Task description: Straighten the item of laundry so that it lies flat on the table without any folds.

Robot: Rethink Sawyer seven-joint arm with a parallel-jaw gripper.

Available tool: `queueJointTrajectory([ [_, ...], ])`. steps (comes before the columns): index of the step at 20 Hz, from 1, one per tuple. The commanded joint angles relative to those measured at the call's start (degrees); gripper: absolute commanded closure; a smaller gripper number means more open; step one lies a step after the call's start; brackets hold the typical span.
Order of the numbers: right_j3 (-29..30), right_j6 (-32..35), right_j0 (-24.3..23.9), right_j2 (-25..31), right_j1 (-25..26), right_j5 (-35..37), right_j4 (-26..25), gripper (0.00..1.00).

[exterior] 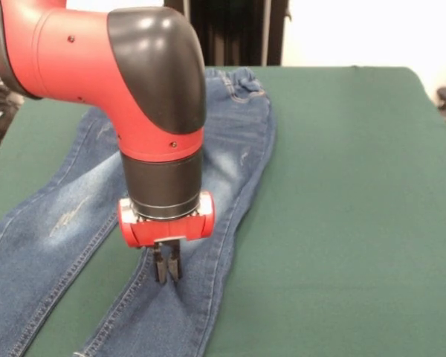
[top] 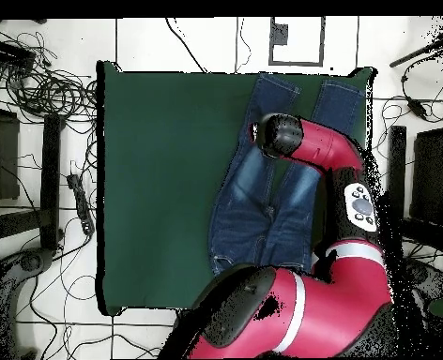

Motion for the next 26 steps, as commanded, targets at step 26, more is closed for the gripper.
queueJointTrajectory([
  [26, -11.9, 8.1, 8.6, 3.5, 2.7, 12.9, 1.2, 1.00],
])
